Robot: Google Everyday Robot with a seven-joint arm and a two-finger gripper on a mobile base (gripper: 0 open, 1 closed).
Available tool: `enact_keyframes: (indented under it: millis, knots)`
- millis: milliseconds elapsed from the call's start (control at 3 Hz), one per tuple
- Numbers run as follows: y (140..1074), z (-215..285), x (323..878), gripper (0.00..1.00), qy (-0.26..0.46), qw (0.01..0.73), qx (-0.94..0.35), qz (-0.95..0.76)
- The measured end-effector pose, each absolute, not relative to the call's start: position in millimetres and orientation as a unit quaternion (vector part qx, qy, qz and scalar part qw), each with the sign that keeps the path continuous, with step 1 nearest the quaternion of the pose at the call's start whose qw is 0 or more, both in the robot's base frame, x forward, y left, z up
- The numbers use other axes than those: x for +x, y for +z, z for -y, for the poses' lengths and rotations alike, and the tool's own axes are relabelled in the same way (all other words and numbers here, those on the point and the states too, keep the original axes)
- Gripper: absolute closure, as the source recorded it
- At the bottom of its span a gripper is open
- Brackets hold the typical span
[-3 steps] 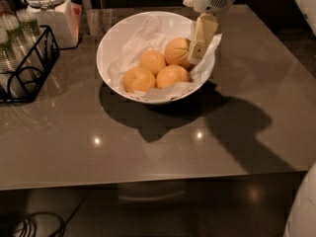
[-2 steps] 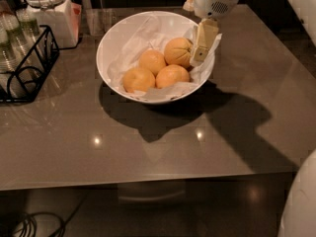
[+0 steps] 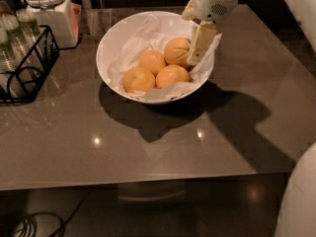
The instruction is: Pick orange from white bowl
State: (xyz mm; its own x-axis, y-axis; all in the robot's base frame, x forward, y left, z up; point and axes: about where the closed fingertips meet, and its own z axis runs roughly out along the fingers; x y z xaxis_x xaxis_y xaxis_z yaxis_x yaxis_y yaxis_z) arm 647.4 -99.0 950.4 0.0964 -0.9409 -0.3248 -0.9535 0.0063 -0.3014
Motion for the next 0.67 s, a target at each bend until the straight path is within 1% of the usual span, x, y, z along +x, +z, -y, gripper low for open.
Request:
enact_keyframes:
  millis: [333,667]
  knots:
    - [930.8,109.7,647.2,0.43,0.013,0.229,-0.692,-0.684]
    - [923.6,114.7,647.1,0.42,0.012,0.225,-0.692,-0.686]
